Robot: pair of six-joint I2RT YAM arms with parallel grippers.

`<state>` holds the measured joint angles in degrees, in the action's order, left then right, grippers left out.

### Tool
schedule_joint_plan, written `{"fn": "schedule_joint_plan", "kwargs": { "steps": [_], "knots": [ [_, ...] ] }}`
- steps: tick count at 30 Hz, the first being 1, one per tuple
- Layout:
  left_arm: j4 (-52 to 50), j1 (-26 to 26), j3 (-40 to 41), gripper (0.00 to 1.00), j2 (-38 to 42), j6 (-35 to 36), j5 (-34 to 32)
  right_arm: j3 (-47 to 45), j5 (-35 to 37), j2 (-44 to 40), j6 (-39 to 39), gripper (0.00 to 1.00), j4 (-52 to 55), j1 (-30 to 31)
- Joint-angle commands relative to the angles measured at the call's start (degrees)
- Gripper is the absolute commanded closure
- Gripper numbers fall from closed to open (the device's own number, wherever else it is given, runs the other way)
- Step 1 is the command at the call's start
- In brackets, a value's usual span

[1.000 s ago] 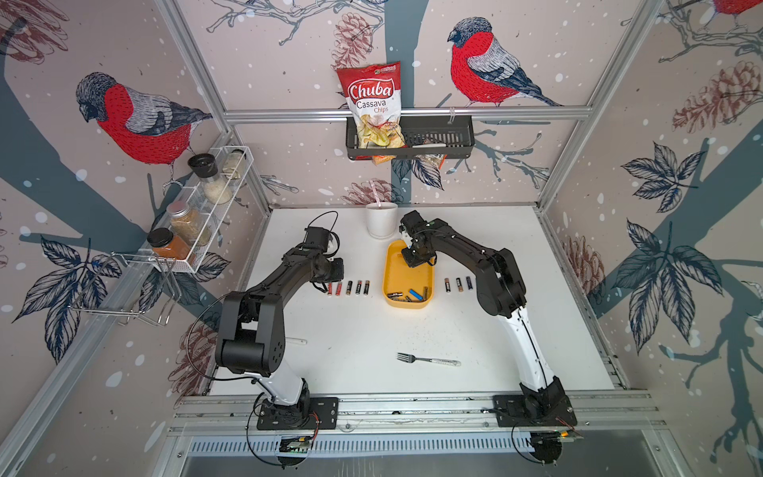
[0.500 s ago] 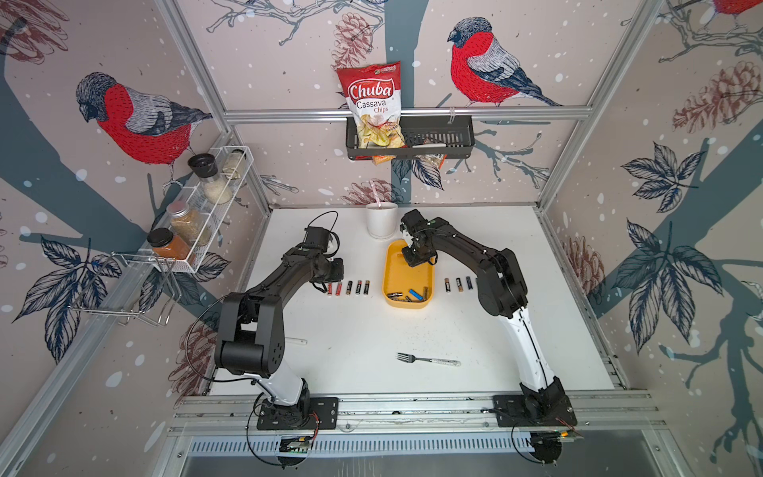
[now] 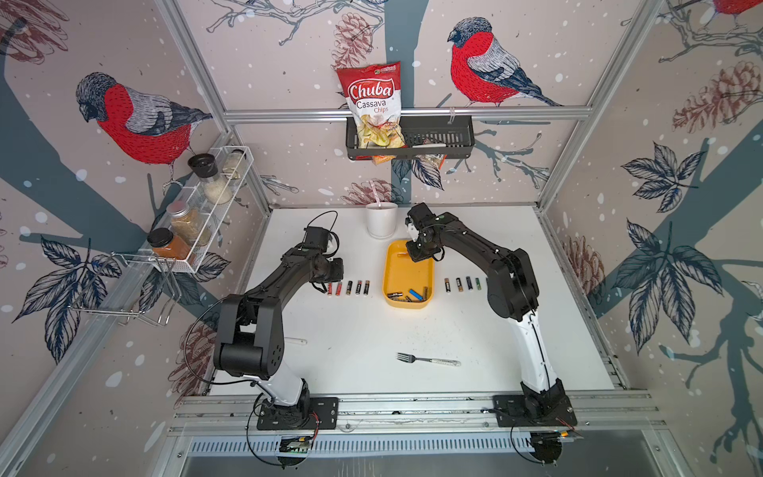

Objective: Take the batteries out of the storage box
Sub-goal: Pick up the battery from the storage box, then place the battery at the center of the board.

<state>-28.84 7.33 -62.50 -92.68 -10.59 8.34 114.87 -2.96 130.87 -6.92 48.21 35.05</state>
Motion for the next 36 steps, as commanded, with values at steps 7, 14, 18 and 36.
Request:
{"fn": "schedule_joint_plan", "kwargs": {
  "steps": [7,14,18,36],
  "knots": [
    [0.32,0.57,0.09,0.67,-0.03,-0.35,0.07,-5.06,1.26,-6.33,-1.64,0.83,-0.13,-1.24],
    [0.58,0.62,0.00,0.67,-0.30,-0.32,0.31,-10.43,2.89,-12.95,-1.87,0.83,-0.17,-3.27],
    [0.54,0.75,-0.35,0.67,-0.42,-0.36,0.36,-14.73,4.33,-17.43,-1.83,0.83,-0.27,-5.54],
    [0.01,1.02,-2.24,0.67,-1.96,0.59,0.89,-38.54,8.26,-28.11,-0.03,0.83,-6.93,-21.64]
  ]
}}
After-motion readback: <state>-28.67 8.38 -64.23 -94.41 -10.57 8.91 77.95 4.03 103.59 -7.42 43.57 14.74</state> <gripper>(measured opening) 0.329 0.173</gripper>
